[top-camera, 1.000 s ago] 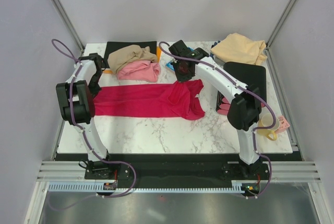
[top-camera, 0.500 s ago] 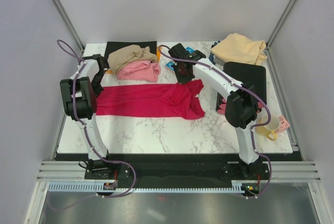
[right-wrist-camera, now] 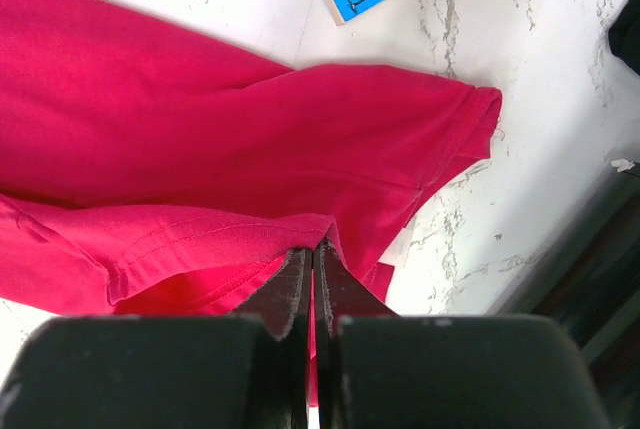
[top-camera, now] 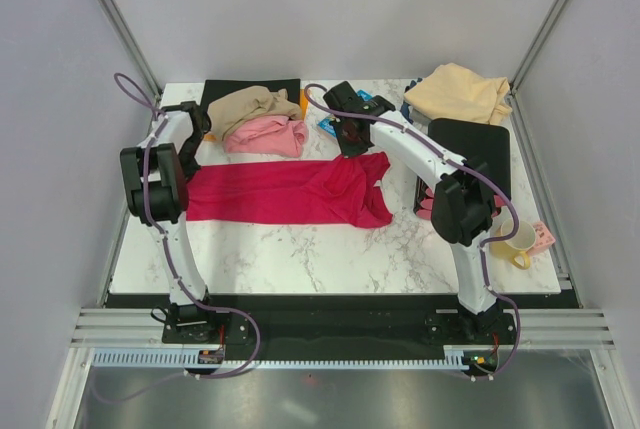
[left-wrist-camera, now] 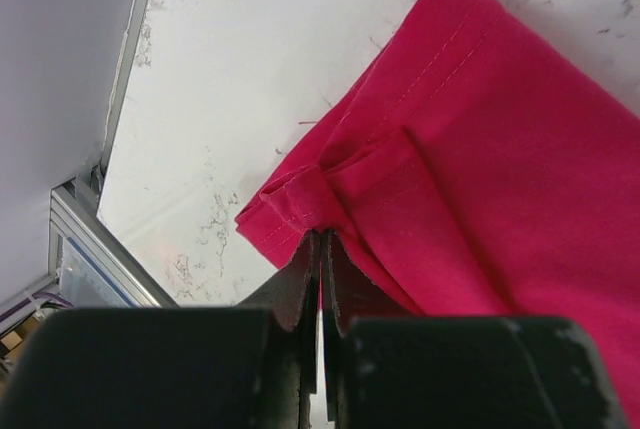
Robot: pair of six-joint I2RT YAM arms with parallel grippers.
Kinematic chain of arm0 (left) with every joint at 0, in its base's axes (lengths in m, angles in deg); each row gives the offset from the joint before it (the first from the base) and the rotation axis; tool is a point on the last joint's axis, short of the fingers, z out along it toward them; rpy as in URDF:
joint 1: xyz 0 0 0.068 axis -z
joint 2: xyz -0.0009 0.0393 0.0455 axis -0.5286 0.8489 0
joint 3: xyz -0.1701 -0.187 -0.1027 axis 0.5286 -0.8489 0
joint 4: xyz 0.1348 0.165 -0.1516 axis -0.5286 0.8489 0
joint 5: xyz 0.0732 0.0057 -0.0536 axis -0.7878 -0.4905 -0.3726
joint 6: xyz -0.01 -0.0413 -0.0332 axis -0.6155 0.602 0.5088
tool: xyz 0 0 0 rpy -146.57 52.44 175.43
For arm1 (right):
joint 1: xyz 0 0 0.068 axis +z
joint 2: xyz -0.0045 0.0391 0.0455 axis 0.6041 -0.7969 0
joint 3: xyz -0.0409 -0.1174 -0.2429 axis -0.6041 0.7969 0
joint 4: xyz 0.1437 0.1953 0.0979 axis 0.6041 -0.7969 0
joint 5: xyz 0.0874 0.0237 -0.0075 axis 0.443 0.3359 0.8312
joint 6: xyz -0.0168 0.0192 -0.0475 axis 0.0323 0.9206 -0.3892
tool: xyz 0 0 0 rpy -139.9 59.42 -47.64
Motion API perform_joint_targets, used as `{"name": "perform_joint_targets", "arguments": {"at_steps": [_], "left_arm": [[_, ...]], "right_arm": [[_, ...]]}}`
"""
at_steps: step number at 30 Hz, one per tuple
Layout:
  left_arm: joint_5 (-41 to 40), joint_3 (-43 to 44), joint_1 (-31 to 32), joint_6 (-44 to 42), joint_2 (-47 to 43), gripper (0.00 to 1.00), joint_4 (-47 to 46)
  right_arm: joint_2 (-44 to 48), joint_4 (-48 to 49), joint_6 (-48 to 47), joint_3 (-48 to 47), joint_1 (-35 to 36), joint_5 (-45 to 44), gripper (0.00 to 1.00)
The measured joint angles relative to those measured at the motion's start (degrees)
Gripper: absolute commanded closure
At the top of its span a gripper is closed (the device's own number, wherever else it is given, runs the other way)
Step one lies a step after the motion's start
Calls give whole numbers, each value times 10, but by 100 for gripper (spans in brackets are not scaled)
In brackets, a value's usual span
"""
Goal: Fold and stack the t-shirts
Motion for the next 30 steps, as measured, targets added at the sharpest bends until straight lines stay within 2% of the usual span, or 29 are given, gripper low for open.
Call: {"name": "perform_joint_targets", "arguments": {"at_steps": [8,10,16,30], "left_arm": [[-9,17,0,0,31,94,-2],[-12,17,0,1,32,90,-2],[-18,21,0,5,32,89,-6],[-26,43,0,5,28,79,-26]], "right_arm": [[-12,6,0,0,0,-4,100],[-13,8,0,0,0,-3,100],[-16,10,0,1,0,-3,100],[-18,22,0,8,0,0,100]]}}
